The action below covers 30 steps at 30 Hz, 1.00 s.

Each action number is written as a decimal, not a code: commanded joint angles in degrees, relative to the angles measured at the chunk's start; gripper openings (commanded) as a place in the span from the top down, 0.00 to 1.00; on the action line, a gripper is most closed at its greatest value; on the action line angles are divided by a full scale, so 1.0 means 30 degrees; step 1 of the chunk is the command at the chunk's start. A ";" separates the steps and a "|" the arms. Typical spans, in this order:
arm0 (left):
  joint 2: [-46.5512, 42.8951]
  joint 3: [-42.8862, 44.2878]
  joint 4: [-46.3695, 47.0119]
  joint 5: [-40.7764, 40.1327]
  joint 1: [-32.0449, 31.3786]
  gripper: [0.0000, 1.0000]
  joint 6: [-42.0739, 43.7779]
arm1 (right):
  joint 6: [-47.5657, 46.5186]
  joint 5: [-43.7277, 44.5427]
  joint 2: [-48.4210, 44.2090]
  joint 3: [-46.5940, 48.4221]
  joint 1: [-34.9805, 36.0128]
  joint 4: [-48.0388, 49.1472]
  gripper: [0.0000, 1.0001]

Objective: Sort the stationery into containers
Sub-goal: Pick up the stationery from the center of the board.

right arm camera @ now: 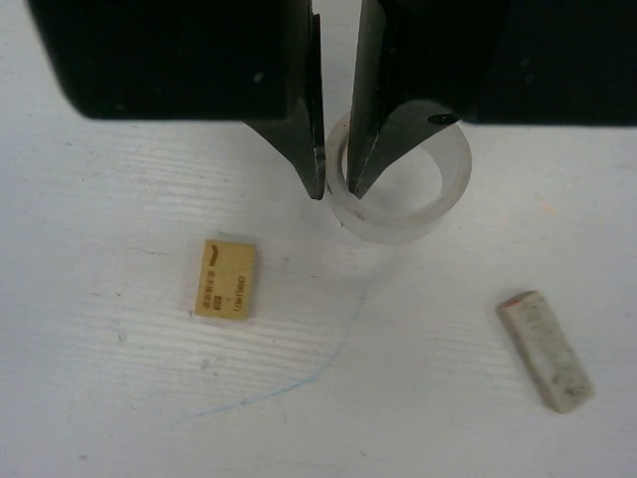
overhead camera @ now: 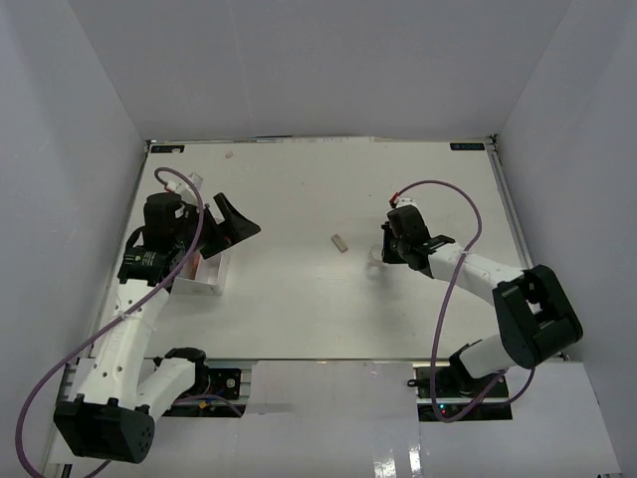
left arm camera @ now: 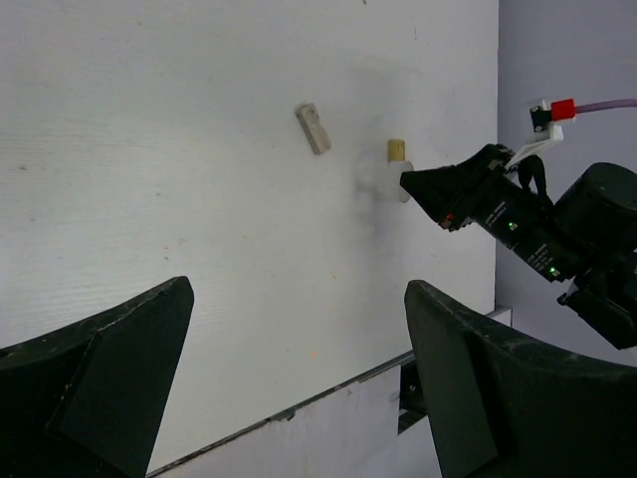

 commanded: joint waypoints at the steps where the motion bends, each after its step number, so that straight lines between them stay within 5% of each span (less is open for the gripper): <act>1: 0.0593 0.0977 0.1183 -0.0821 -0.2919 0.02 -0.1650 | -0.0434 -0.1539 -0.2085 -0.0523 0.0334 0.1974 0.91; 11: 0.5743 0.3116 0.3465 -0.4402 -1.0543 0.02 -0.4551 | -0.0757 -0.4733 -0.5922 -0.2165 0.0979 0.6015 0.91; 15: 0.7854 0.4405 0.3936 -0.5079 -1.2012 0.03 -0.4758 | -0.0757 -0.5436 -0.6598 -0.2663 0.1038 0.6868 0.91; 30: 1.1346 0.6193 0.5285 -0.5255 -1.2720 0.25 -0.4583 | -0.0551 -0.6727 -0.6922 -0.3133 0.1038 0.7602 0.91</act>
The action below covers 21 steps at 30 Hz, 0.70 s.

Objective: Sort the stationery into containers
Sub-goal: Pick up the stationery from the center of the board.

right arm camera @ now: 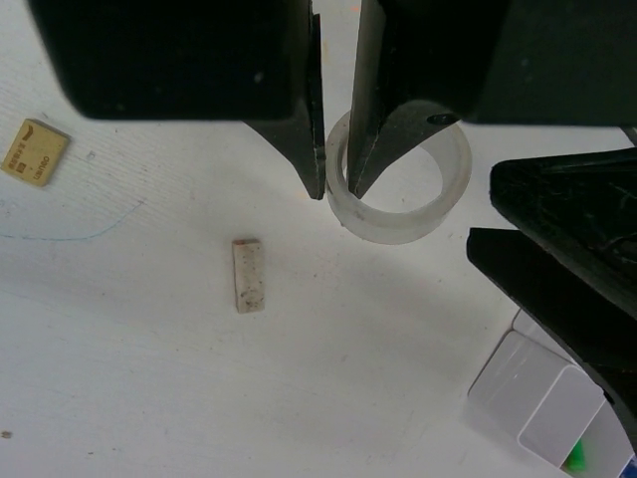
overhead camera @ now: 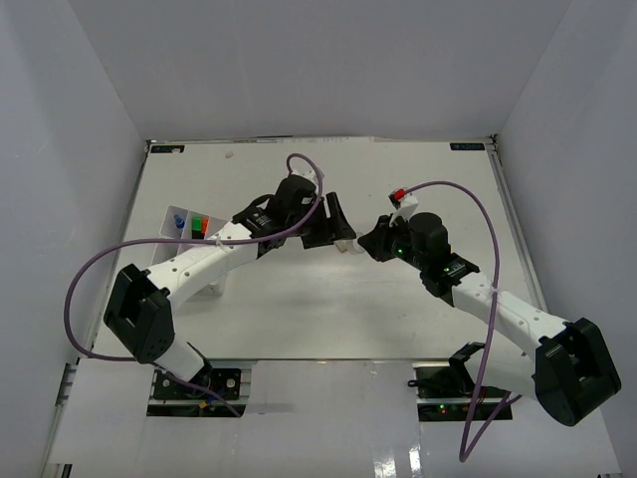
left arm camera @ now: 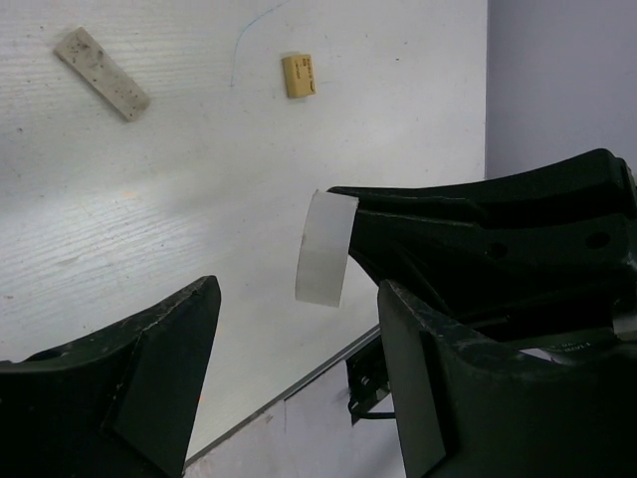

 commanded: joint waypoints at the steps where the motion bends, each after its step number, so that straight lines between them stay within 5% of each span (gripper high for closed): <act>1: 0.0120 0.0993 0.0738 -0.0127 -0.0130 0.26 0.0139 | -0.0151 -0.0410 -0.0248 -0.0168 0.0062 0.1300 0.91; 11: 0.1322 0.1316 0.1090 0.0372 -0.0160 0.40 0.0402 | -0.0063 -0.0674 0.0015 -0.0168 0.0091 0.1651 0.90; 17: 0.1498 0.1286 0.1295 0.0782 -0.0160 0.66 0.0724 | 0.0025 -0.0879 0.0220 -0.0138 0.0091 0.1856 0.89; 21: 0.1176 0.1081 0.1384 0.0550 -0.0160 0.87 0.1251 | -0.0004 -0.0763 0.0192 -0.0197 0.0062 0.1857 0.79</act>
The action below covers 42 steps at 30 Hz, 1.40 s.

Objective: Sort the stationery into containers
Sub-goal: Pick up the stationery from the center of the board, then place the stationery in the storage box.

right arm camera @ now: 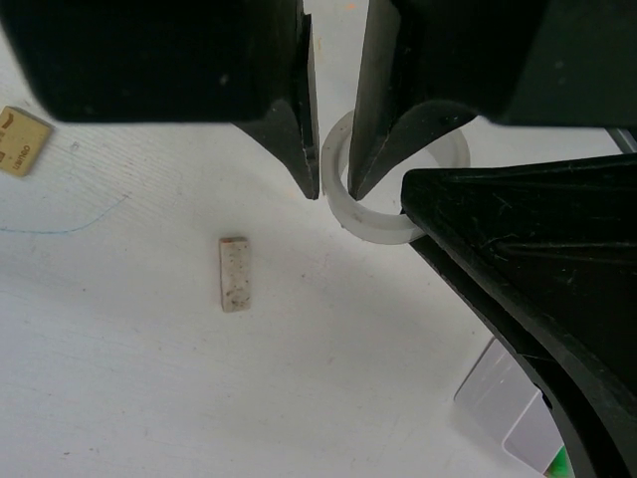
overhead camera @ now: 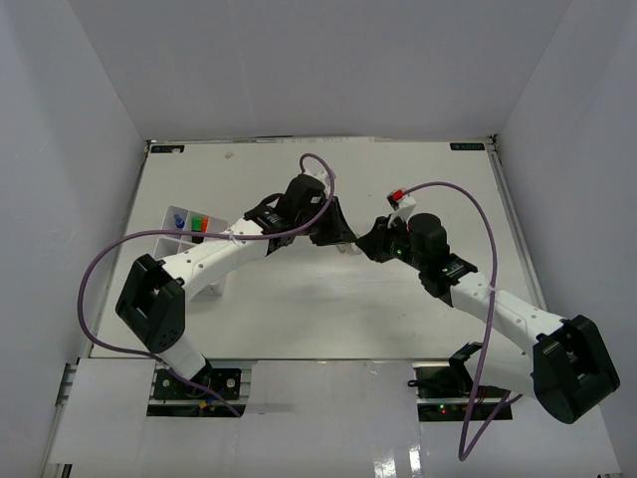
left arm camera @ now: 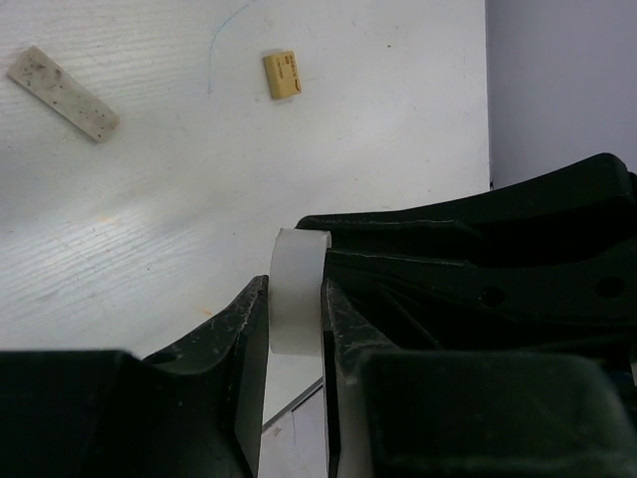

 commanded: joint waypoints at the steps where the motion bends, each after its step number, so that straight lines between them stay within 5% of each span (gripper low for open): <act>1: -0.0645 0.0302 0.0298 -0.0289 0.0001 0.92 0.0610 | -0.0092 -0.0077 -0.0107 -0.0022 0.0054 0.1201 0.75; 6: -0.1582 -0.0313 0.0035 -0.1284 0.0088 0.98 0.1431 | -0.0179 0.0128 -0.0283 -0.0110 0.0084 0.1055 0.40; 14: -0.3543 -0.1046 -0.2803 -0.5207 0.1054 1.00 0.3040 | -0.1553 0.1182 -0.0839 0.0037 0.0025 -0.0729 0.16; 30: -1.0781 -0.4267 -1.1357 -1.0308 0.7908 1.00 0.6294 | -0.2670 0.1535 -0.1924 -0.0930 -0.0063 -0.1290 0.12; 42: -1.0932 -0.5469 -1.1015 -0.9870 1.0547 1.00 0.6792 | -0.3022 0.1534 -0.2392 -0.1341 -0.0063 -0.1290 0.12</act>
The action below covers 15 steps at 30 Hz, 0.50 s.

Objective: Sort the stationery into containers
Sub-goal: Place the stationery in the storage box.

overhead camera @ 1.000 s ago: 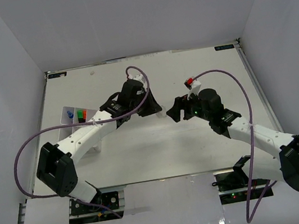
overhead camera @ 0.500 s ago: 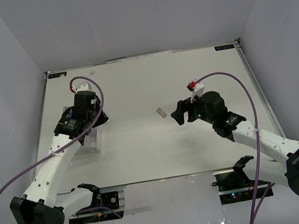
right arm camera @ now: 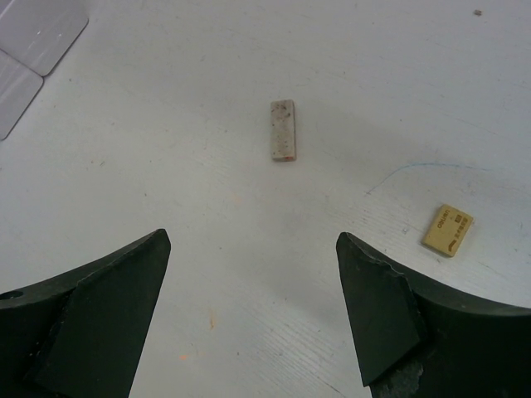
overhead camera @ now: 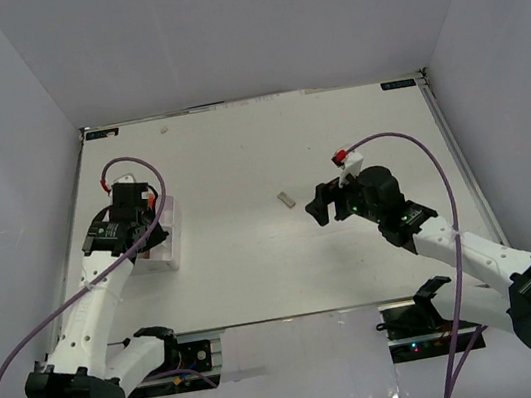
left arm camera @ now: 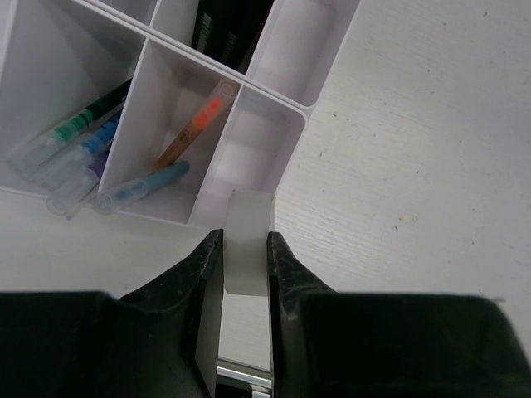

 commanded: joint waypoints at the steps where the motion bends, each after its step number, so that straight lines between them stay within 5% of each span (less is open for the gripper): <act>1: 0.0610 -0.0376 0.0914 -0.0202 0.0405 1.00 0.0810 | -0.0450 0.0019 -0.0585 -0.0189 -0.0019 0.0423 0.12; 9: 0.1520 -0.1287 0.3259 -0.0320 0.0904 0.97 0.1955 | -0.0684 0.0429 -0.0937 -0.0629 -0.0078 0.0452 0.12; 15: 0.1873 -0.1522 0.3554 -0.0348 0.0905 0.80 0.2102 | -0.0538 0.1104 -0.0733 -0.0601 -0.0195 0.0335 0.12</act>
